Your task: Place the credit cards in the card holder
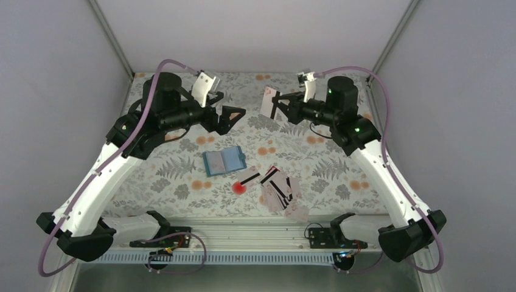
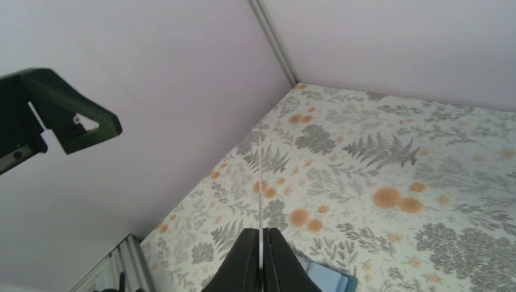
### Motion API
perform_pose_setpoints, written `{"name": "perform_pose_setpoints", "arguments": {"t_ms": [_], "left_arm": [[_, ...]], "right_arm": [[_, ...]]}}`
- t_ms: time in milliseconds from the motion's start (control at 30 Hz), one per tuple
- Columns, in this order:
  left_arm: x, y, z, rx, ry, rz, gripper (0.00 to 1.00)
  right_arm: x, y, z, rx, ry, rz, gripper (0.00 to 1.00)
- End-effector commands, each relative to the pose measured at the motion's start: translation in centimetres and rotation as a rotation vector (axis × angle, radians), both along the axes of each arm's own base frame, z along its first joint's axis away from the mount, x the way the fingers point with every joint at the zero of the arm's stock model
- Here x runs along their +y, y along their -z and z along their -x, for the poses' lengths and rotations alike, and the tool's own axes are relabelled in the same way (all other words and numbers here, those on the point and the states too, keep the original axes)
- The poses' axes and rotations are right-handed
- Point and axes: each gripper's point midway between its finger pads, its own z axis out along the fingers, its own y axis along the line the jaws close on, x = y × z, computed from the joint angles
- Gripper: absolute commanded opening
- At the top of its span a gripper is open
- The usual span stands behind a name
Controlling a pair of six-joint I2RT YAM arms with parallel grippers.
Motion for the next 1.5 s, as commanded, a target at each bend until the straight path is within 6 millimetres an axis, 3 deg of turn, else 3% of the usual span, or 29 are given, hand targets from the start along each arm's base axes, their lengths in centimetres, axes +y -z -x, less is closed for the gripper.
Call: {"name": "perform_pose_setpoints", "arguments": {"t_ms": [0,333,467,967,1233,1467], "left_arm": [[-1.2,-3.1,1.6,-0.022,0.122,0.113,1.0],[-1.9,-6.0,3.2,-0.018,0.274,0.234,1.0],[-2.2,-5.8,3.1,0.001,0.289,0.242,0.97],[-4.8,-3.9,4.2,0.108,0.485,0.291,0.53],[-5.2,-3.0,4.9,0.132,0.529,0.291,0.34],[-5.2,-3.4,4.7,0.114,0.52,0.305,0.32]], "right_arm": [[0.5,-1.1,2.3,-0.038,-0.153,-0.044,0.03],[-0.1,-3.8,5.5,-0.027,-0.418,-0.174,0.03],[0.1,-4.6,6.6,-0.025,-0.495,-0.213,0.03],[2.2,-7.1,8.5,-0.044,-0.666,-0.244,0.03],[2.9,-8.7,8.6,-0.073,-0.705,-0.246,0.03],[3.5,-8.8,8.8,-0.066,-0.736,-0.247,0.03]]}}
